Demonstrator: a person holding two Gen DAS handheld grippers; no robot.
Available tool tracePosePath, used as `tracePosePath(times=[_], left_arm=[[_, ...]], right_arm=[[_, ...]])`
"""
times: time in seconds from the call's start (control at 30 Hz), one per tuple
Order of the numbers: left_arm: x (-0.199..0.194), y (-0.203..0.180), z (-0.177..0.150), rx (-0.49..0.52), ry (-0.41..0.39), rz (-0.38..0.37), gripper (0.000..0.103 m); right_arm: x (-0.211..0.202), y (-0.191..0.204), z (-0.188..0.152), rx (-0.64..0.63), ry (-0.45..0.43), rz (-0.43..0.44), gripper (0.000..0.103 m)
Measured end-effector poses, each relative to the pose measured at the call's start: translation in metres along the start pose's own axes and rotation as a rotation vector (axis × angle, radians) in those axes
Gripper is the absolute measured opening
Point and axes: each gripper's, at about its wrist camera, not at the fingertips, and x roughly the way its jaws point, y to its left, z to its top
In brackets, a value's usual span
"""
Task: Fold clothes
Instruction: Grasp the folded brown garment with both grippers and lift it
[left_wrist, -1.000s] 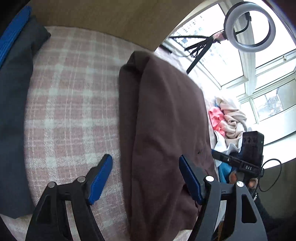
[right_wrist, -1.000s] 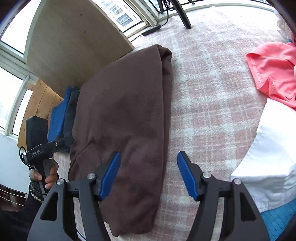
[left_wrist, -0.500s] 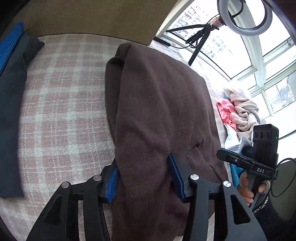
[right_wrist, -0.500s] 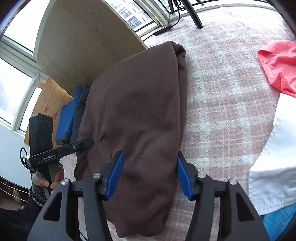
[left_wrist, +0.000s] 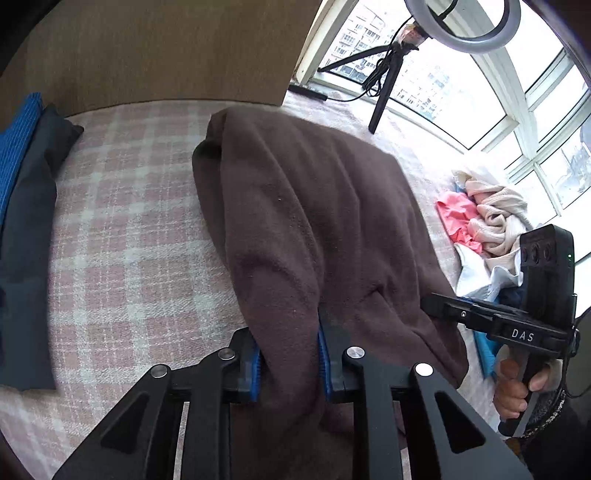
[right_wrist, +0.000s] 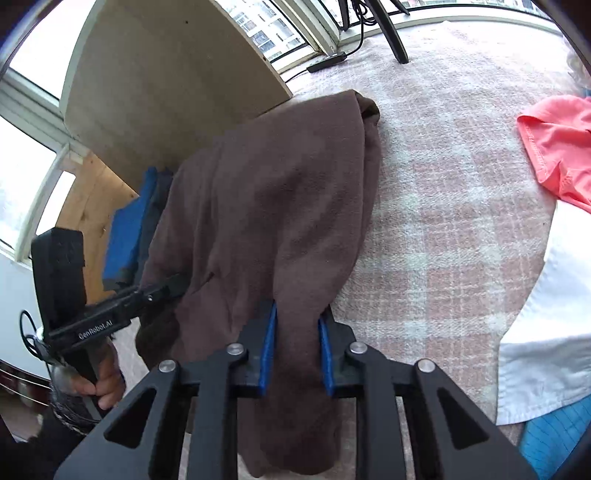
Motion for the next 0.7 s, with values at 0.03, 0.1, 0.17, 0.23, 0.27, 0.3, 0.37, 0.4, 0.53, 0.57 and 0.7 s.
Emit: tracePosePath(times=[0.03, 0.1, 0.17, 0.23, 0.27, 0.3, 0.37, 0.4, 0.53, 0.57, 0.7], left_arm=[[-0.005, -0.003, 0.001, 0.003, -0.012, -0.003, 0.021], [-0.014, -0.01, 0.003, 0.008, -0.035, -0.01, 0.021], [-0.024, -0.014, 0.005, 0.009, -0.055, -0.017, 0.021], [-0.036, -0.015, 0.004, 0.01, -0.073, -0.024, 0.021], [-0.042, -0.016, 0.003, 0.014, -0.083, -0.027, 0.021], [-0.05, -0.018, 0.002, 0.019, -0.094, -0.03, 0.021], [-0.065, -0.016, 0.0, 0.028, -0.113, -0.039, 0.021], [-0.073, -0.014, -0.001, 0.031, -0.122, -0.042, 0.021], [-0.106, 0.0, -0.002, 0.043, -0.159, -0.045, 0.021], [-0.115, 0.005, -0.001, 0.045, -0.171, -0.042, 0.021], [-0.164, 0.04, 0.002, 0.062, -0.248, 0.005, 0.021]], right_arm=[[-0.005, 0.005, 0.002, -0.001, -0.016, 0.021, 0.019], [-0.015, 0.015, 0.004, -0.007, -0.041, 0.056, 0.018], [-0.022, 0.028, 0.005, -0.018, -0.055, 0.061, 0.018], [-0.029, 0.043, 0.006, -0.035, -0.075, 0.069, 0.018], [-0.034, 0.05, 0.006, -0.046, -0.085, 0.072, 0.018], [-0.04, 0.058, 0.005, -0.058, -0.094, 0.074, 0.018], [-0.042, 0.076, 0.006, -0.081, -0.111, 0.083, 0.017], [-0.045, 0.085, 0.008, -0.09, -0.119, 0.087, 0.017], [-0.049, 0.128, 0.012, -0.145, -0.151, 0.097, 0.017], [-0.048, 0.142, 0.012, -0.168, -0.159, 0.099, 0.017], [-0.038, 0.204, 0.017, -0.255, -0.188, 0.129, 0.017]])
